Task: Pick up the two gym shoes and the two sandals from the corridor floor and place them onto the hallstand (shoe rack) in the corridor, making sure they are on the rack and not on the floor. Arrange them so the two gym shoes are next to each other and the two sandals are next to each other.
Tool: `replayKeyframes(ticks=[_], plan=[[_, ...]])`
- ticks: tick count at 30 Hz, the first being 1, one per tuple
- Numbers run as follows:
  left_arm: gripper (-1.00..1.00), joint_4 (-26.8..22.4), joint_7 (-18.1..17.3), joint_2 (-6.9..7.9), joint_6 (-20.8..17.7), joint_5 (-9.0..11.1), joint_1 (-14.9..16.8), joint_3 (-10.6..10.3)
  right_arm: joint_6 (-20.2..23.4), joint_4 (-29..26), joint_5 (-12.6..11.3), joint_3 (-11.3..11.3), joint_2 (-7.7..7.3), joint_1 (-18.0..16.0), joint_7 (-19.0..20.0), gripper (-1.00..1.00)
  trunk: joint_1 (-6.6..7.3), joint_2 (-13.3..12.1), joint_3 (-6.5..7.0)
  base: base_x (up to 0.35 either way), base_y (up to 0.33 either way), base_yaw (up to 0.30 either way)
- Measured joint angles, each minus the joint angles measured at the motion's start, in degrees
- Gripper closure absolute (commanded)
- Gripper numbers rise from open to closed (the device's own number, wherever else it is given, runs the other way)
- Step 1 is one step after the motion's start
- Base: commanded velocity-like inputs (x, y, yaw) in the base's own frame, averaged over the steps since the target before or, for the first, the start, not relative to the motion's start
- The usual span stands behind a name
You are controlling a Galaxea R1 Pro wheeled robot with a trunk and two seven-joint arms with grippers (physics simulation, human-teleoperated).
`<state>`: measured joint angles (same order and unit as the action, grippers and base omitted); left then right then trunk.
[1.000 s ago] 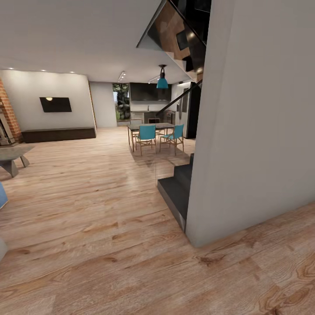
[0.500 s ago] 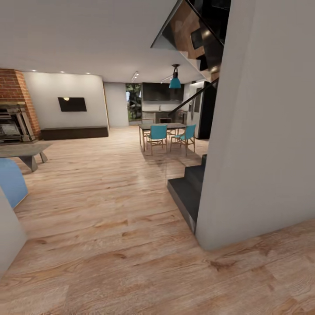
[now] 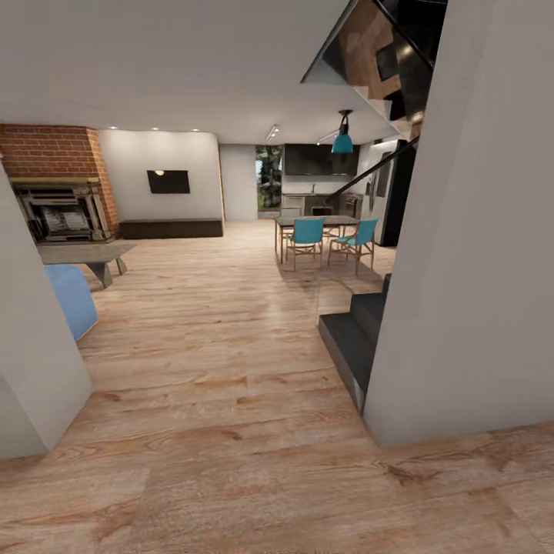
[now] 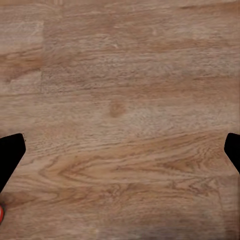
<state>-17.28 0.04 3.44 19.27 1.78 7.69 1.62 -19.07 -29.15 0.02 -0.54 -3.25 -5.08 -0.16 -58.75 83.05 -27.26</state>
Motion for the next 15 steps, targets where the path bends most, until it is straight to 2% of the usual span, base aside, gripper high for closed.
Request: replayKeyframes(ticks=[9, 15], plan=[[-1.00, -0.01, -0.18, -0.16, 0.05, 0.52, 0.05, 0.96, 0.00, 0.04, 0.05, 0.01, 0.00, 0.00, 0.00, -1.00, 0.00, 0.00, -0.30, -0.236, -0.157, 0.274], [-1.00, -0.01, -0.13, -0.17, 0.05, 0.58, 0.08, 1.03, 0.00, 0.04, 0.06, 0.03, 0.00, 0.00, 0.00, -1.00, 0.01, 0.00, -0.53, -0.086, -0.040, 0.273]])
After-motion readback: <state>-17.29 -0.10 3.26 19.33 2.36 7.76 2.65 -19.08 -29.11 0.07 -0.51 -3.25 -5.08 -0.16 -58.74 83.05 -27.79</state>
